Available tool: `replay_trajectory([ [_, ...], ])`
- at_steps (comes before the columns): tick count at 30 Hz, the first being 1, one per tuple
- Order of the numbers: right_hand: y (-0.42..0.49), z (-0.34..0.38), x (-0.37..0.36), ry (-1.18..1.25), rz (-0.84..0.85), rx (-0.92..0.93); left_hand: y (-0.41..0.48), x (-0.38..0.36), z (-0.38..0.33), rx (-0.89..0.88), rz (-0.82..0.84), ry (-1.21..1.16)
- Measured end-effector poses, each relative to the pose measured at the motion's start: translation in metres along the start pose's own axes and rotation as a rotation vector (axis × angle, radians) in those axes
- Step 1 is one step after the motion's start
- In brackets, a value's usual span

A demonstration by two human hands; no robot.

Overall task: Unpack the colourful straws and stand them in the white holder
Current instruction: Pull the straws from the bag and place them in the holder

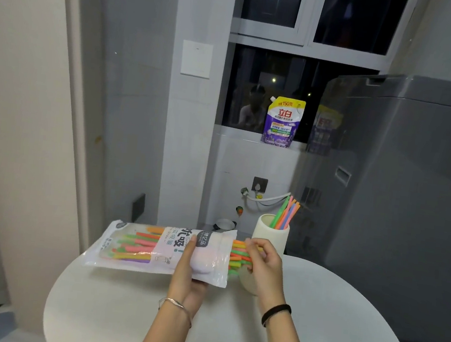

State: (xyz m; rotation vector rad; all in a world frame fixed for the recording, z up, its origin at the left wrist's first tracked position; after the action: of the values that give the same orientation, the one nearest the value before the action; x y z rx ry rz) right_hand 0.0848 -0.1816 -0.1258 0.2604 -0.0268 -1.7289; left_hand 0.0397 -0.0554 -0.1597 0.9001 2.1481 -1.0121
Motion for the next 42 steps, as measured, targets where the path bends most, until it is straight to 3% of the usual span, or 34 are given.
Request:
replay_trajectory([
  [4, 0.007, 0.009, 0.013, 0.102, -0.167, 0.022, 0.004, 0.0, -0.001, 0.04, 0.011, -0.049],
  [10, 0.004, 0.008, 0.011, 0.021, -0.054, -0.029, 0.0, -0.004, 0.004, 0.04, -0.005, -0.068],
  [15, 0.009, 0.011, 0.017, 0.176, -0.229, 0.009, 0.007, 0.001, 0.0, 0.066, -0.023, -0.112],
  [21, 0.01, 0.004, 0.011, 0.082, -0.064, -0.153, 0.006, -0.002, 0.004, 0.063, 0.054, -0.074],
  [26, 0.019, 0.014, 0.023, 0.264, -0.236, -0.078, 0.006, 0.0, -0.001, 0.07, 0.02, -0.104],
  [28, 0.02, 0.013, 0.024, 0.222, -0.235, -0.065, 0.004, -0.001, -0.001, 0.057, 0.012, -0.104],
  [33, 0.011, 0.006, 0.011, 0.102, 0.001, -0.142, -0.004, -0.009, 0.01, 0.084, 0.041, -0.052],
  [38, 0.02, 0.016, 0.021, 0.315, -0.199, -0.12, -0.008, -0.011, 0.01, 0.086, 0.065, -0.087],
  [42, 0.019, 0.015, 0.015, 0.333, -0.122, -0.101, -0.013, -0.016, 0.012, 0.086, 0.101, -0.08],
])
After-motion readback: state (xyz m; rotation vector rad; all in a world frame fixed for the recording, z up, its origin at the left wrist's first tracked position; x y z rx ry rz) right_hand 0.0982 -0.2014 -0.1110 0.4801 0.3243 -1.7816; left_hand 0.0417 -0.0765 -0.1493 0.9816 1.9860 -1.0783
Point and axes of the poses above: each hand's wrist, its own y-axis towards the middle knuckle, its own x-axis out of the back of the hand, z = x × y, the point moved 2 cm from there along y, towards the middle knuckle, and after that the axes turned 15 degrees about -z, right-handed, at the moved point
